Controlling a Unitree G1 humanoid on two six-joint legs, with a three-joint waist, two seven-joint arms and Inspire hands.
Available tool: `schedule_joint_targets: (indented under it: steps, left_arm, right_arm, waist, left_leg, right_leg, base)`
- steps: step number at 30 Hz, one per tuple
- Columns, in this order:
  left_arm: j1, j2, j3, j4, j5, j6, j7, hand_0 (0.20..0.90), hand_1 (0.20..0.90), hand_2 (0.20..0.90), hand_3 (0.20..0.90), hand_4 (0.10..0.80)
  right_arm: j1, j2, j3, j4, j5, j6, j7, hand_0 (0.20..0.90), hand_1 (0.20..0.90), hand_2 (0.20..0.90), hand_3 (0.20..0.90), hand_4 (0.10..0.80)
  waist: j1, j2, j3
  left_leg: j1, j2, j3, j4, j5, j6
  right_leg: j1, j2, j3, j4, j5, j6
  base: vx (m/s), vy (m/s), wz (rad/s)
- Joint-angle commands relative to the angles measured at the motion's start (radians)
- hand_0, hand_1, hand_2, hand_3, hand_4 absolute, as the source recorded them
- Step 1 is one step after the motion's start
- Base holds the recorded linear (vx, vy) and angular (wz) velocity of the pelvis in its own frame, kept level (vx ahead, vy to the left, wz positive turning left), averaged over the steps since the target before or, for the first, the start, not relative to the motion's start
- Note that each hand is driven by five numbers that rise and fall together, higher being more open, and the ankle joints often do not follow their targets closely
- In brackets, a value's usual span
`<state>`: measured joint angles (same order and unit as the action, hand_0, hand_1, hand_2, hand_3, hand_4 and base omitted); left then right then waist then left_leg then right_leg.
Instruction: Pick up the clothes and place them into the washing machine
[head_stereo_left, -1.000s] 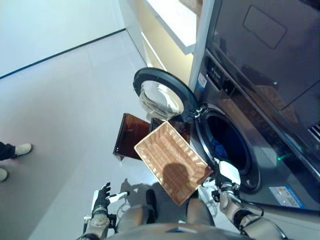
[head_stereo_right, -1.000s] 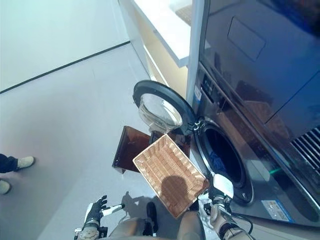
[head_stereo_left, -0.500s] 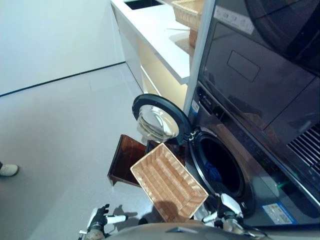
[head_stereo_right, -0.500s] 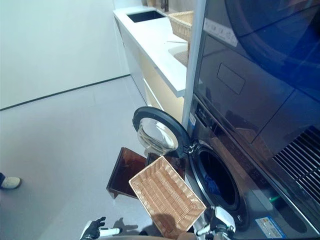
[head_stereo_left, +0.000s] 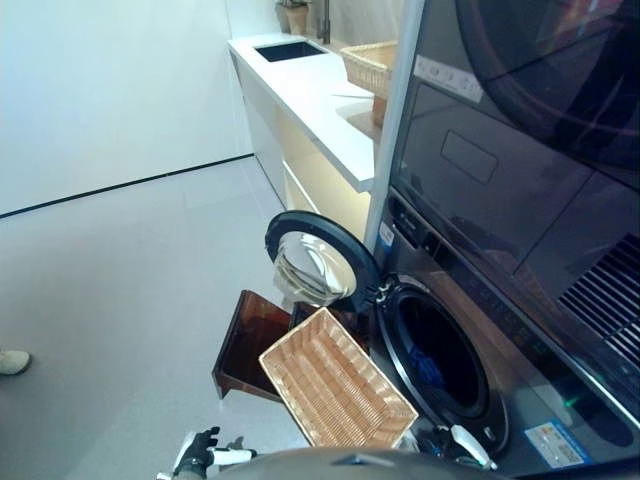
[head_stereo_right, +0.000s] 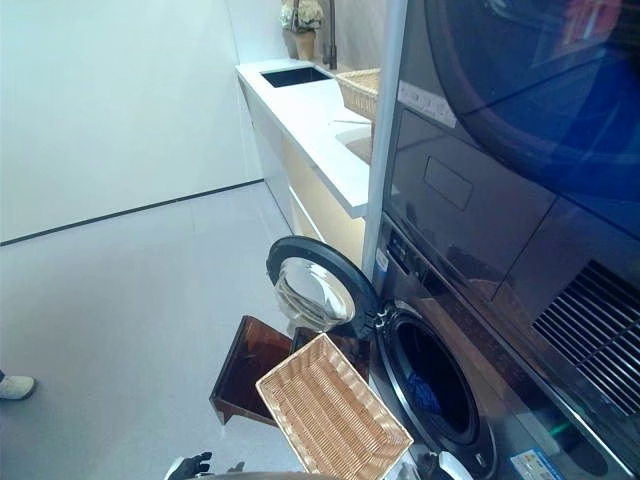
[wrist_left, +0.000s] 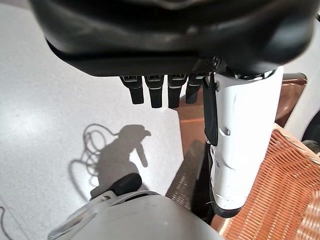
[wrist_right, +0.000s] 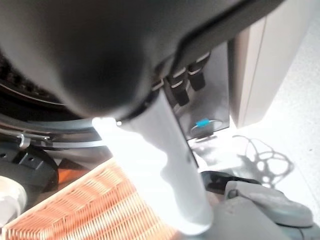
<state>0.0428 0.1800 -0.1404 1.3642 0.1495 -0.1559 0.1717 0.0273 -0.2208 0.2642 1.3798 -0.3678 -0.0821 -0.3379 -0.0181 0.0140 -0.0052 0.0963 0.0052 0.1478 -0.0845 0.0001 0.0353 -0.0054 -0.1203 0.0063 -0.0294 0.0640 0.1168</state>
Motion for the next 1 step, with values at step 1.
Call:
schedule_joint_targets:
  steps: [1]
  left_arm:
    - [-0.059,-0.038,-0.01,0.044,0.024,-0.008,-0.005,0.9,0.9,0.9,0.9,0.8]
  right_arm:
    - [-0.049,0.009,0.008,0.047,0.013,0.015,0.009,0.9,0.9,0.9,0.9,0.8]
  waist:
    - [-0.009,-0.005,0.004]
  left_leg:
    - [-0.001,-0.015,-0.002,-0.003,0.025,-0.06]
  right_leg:
    - [0.037,0.049,-0.018,0.044,-0.037,-0.027]
  base:
    - [0.0,0.0,0.0]
